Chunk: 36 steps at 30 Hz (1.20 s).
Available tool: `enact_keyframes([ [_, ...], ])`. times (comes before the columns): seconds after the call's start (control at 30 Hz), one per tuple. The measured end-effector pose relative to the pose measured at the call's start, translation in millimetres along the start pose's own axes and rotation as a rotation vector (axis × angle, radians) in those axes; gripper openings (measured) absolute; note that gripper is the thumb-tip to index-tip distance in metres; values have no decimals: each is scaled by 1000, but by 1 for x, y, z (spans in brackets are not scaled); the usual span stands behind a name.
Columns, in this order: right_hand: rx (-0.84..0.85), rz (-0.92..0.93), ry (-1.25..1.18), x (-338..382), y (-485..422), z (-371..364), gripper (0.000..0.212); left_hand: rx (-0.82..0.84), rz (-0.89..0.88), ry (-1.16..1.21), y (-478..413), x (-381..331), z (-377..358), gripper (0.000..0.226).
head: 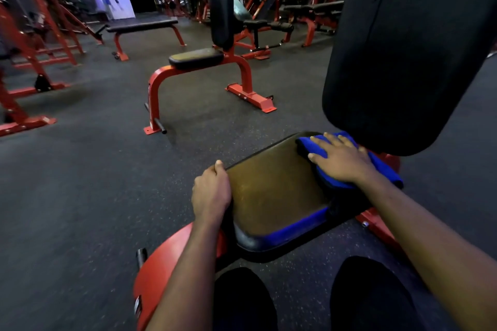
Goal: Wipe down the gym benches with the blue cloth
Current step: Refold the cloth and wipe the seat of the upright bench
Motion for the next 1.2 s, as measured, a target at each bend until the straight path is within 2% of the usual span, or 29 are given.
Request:
enact_keyframes([
  [0.2,52,25,-33,5,-44,12,64,-3,-6,6,-2,0,-1,53],
  [0.43,-82,-105,-85,-19,30,3,61,-2,-9,0,-1,1,0,52],
  [0.6,-81,-133,-131,-25,23,10,59,9,-18,0,0,0,1,52],
  [0.8,-228,-388,-154,-4,61,2,59,17,-28,-6,0,1,0,53],
  [0.9,-262,-250,-82,19,83,-11,57,21,-22,5,1,2,1,53],
  [0.97,-260,-183,-107,6,80,-6,54,21,-29,19,3,0,2,53],
  [1.1,-222,-367,-180,-22,57,9,56,18,-38,18,4,-1,3,53],
  [1.2,-264,-393,-100,13,67,2,58,20,-32,15,2,0,3,53],
])
Point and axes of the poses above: each hand's wrist, its own y-axis away from the middle knuckle, its own z-axis out of the back of the hand, x = y × z, the point moved 8 cm from there along -y, towards the middle knuckle, and after that the axes turned 2 degrees about x, right-handed, at the moved point
